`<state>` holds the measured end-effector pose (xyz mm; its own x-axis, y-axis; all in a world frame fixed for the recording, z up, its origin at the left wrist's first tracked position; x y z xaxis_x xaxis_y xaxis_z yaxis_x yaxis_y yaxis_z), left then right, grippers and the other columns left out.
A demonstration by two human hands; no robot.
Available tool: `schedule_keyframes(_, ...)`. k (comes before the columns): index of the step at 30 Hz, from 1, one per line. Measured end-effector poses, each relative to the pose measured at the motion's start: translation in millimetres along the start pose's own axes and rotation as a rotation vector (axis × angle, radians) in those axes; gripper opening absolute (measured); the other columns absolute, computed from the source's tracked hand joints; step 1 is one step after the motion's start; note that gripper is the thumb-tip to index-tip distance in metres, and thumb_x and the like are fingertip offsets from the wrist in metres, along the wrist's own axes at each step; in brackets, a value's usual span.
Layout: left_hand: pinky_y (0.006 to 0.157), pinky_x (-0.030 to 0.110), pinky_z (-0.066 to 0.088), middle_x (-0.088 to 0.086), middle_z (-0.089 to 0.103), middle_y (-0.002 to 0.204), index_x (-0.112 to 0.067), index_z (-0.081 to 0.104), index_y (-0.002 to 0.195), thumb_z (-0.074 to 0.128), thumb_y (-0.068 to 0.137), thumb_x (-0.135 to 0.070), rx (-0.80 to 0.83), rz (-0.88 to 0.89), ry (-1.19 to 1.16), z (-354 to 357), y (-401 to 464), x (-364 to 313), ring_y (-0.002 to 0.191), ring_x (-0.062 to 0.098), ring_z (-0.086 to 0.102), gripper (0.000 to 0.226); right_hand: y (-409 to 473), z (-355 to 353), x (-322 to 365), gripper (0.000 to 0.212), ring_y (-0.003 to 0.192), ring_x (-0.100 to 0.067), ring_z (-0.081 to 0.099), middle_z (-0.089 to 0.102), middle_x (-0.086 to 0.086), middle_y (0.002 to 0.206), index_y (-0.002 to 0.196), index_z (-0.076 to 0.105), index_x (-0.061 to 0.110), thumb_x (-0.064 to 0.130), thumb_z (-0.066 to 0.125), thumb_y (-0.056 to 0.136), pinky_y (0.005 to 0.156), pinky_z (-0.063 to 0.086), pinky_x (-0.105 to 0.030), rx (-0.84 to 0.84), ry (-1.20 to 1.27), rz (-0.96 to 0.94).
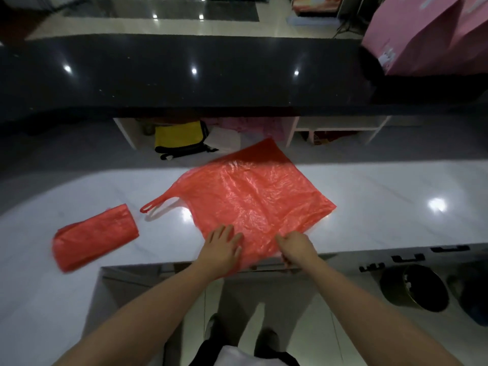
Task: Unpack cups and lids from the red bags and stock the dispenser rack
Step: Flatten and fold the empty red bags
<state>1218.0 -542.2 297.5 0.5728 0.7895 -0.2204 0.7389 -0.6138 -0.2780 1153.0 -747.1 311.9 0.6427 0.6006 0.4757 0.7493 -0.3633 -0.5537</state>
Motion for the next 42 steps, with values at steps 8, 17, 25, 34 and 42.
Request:
schedule_keyframes(8,0.123,0.056,0.009,0.009,0.014,0.165,-0.037,0.019,0.153,0.015,0.096,-0.065,0.022,-0.167,-0.037,16,-15,1,0.151,0.039,0.008,0.064,42,4,30,0.053,0.152,-0.036,0.016,0.018,-0.007,0.166,0.152,0.030,0.041,0.056,0.034,0.101,0.120,0.018,-0.059,0.033,-0.610,-0.342)
schedule_keyframes(17,0.120,0.064,-0.002,0.008,-0.003,0.168,-0.041,-0.003,0.157,0.052,0.090,-0.064,0.100,0.050,0.152,35,-9,-57,0.153,0.041,-0.008,0.090,42,-22,-43,0.060,0.149,-0.036,0.011,0.006,0.000,0.167,0.155,0.016,0.048,0.066,0.025,0.098,0.113,0.031,-0.060,-0.020,-0.587,-0.100)
schedule_keyframes(25,0.123,0.054,-0.002,0.007,0.006,0.169,-0.032,0.009,0.160,0.047,0.099,-0.042,0.104,0.119,0.253,15,-4,-50,0.155,0.034,0.003,0.073,22,-24,-65,0.076,0.146,-0.035,0.023,0.021,-0.008,0.163,0.157,0.019,0.040,0.078,0.017,0.092,0.114,0.026,-0.055,-0.022,-0.649,-0.111)
schedule_keyframes(34,0.121,0.059,-0.010,0.007,-0.007,0.169,-0.037,0.002,0.159,0.040,0.095,-0.054,0.137,-0.061,0.256,-8,-15,27,0.154,0.034,-0.014,0.076,17,9,-39,0.086,0.155,-0.027,-0.011,-0.013,-0.001,0.169,0.158,0.002,0.045,0.087,0.016,0.084,0.122,0.001,-0.056,0.065,-0.737,-0.326)
schedule_keyframes(42,0.120,0.050,-0.021,0.000,-0.005,0.170,-0.037,-0.004,0.160,0.000,0.096,-0.063,-0.008,-0.067,0.083,6,-6,-10,0.153,0.022,-0.018,0.069,17,37,14,0.074,0.150,-0.018,-0.025,-0.018,0.003,0.167,0.158,-0.001,0.043,0.073,-0.007,0.091,0.124,-0.010,-0.049,-0.050,-0.535,-0.422)
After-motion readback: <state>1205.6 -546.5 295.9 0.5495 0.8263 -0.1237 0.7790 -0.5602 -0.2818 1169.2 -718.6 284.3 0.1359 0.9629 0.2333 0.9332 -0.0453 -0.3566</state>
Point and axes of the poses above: each hand's wrist, its own y-axis towards the middle knuckle, its own z-axis out of the palm, x = y × z, the point moved 10 cm from there along y, towards the middle knuckle
